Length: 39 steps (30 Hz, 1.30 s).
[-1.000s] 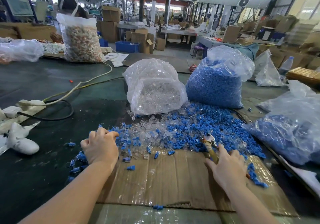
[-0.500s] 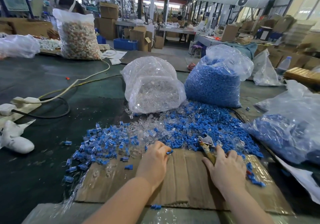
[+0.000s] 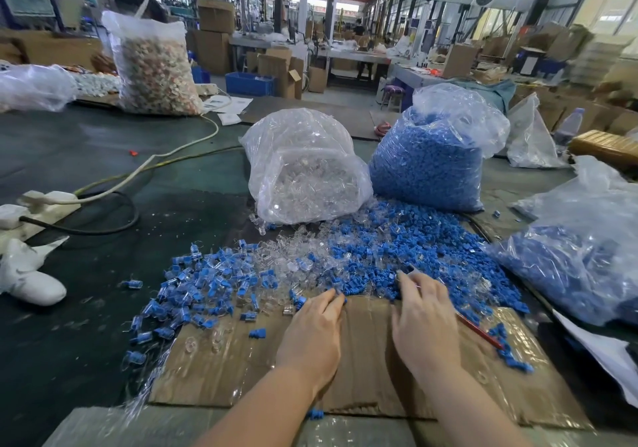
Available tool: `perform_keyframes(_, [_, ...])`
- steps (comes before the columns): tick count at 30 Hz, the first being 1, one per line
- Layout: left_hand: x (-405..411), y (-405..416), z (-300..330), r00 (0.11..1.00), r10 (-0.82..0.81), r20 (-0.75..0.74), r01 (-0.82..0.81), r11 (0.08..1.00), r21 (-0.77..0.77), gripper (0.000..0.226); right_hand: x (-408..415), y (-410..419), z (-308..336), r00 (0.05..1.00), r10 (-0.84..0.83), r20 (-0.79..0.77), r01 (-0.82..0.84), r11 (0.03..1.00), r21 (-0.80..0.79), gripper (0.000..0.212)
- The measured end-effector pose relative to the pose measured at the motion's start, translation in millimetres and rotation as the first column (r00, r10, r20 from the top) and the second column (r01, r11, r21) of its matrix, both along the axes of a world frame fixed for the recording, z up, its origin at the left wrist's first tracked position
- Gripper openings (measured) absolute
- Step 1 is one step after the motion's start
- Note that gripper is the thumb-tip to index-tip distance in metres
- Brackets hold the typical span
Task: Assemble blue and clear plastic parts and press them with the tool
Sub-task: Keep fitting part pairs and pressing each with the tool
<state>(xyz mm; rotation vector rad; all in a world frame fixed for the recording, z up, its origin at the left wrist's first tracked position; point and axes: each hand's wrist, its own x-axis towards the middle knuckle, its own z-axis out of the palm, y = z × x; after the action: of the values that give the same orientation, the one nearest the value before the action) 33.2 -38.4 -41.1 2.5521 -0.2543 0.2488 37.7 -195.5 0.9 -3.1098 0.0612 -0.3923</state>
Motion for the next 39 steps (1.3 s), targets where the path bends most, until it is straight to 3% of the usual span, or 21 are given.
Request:
perform_keyframes(2, [-1, 0, 1, 1.0, 0.014, 0.019, -0.013, 1.0, -0.018, 0.047, 5, 13, -2, 0.989, 0.151, -0.003, -0.15, 0.985, 0.084, 0.043])
perform_keyframes(5, [-3, 1, 2, 0.999, 0.02, 0.041, -0.019, 0.999, -0.03, 0.047, 14, 30, -6, 0.971, 0.238, -0.035, -0.229, 0.957, 0.176, 0.043])
perform_keyframes(11, [-1, 2, 0, 0.997, 0.066, 0.041, -0.062, 0.995, -0.082, 0.046, 30, 46, -8, 0.968, 0.229, -0.101, -0.199, 0.95, 0.242, 0.052])
perform_keyframes(16, [1, 3, 1, 0.993, 0.113, 0.03, -0.108, 0.986, -0.124, 0.047, 39, 57, -2, 0.954, 0.177, -0.243, -0.096, 0.945, 0.312, 0.063])
perform_keyframes(22, [3, 5, 2, 0.988, 0.152, 0.013, -0.149, 0.979, -0.138, 0.054, 51, 54, 2, 0.917, 0.3, -0.262, -0.174, 0.894, 0.414, 0.064])
perform_keyframes(26, [2, 5, 1, 0.989, 0.149, 0.013, -0.145, 0.977, -0.156, 0.054, 46, 50, -1, 0.901, 0.376, -0.215, -0.256, 0.863, 0.436, 0.048])
perform_keyframes(31, [0, 7, 2, 0.991, 0.12, 0.052, -0.11, 0.978, -0.176, 0.044, 32, 42, -7, 0.915, 0.401, -0.051, -0.339, 0.831, 0.441, 0.035])
perform_keyframes(39, [-6, 7, 10, 0.993, 0.069, 0.098, -0.049, 0.98, -0.191, 0.037, 5, 39, -18, 0.936, 0.304, 0.176, -0.351, 0.838, 0.419, 0.03])
